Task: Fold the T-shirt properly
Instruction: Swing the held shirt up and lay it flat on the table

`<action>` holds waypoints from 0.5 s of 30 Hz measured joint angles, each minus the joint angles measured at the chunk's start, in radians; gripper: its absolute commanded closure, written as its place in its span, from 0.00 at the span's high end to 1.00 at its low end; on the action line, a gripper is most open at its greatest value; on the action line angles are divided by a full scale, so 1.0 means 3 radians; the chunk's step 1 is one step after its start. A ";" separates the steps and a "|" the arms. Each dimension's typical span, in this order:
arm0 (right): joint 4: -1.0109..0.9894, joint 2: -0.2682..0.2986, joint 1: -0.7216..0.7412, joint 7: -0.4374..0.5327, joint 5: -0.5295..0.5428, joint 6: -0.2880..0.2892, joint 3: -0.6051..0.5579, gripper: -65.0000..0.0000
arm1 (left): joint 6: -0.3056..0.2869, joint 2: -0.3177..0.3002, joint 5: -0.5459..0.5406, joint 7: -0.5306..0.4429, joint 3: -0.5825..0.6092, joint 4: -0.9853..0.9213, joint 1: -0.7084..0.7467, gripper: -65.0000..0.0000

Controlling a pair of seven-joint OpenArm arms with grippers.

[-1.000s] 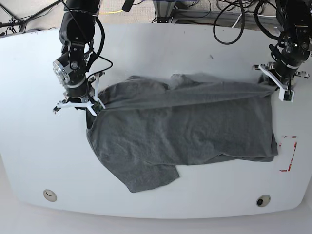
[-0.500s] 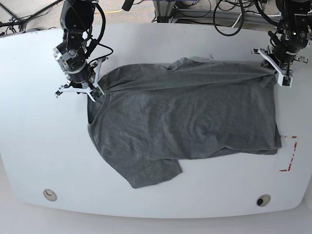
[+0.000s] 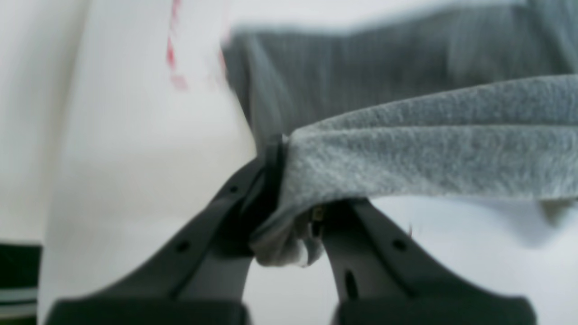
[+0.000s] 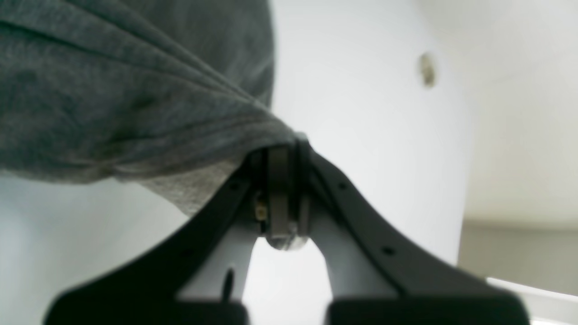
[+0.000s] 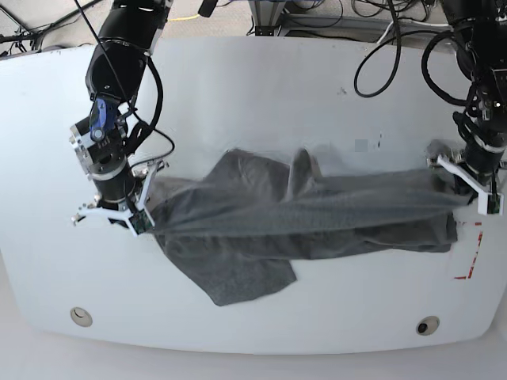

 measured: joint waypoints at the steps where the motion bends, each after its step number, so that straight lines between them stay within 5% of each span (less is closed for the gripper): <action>1: 0.0001 0.0001 0.0094 -0.0008 0.0003 0.0000 0.0000 0.00 | 0.0005 -0.0001 -0.0005 -0.0006 0.0001 0.0001 -0.0117 0.00; 15: 0.0011 0.0670 0.1279 -0.0445 0.0027 -0.0004 -0.0478 0.00 | 0.0028 -0.0114 0.0057 0.0034 0.0525 0.0000 -0.1709 0.00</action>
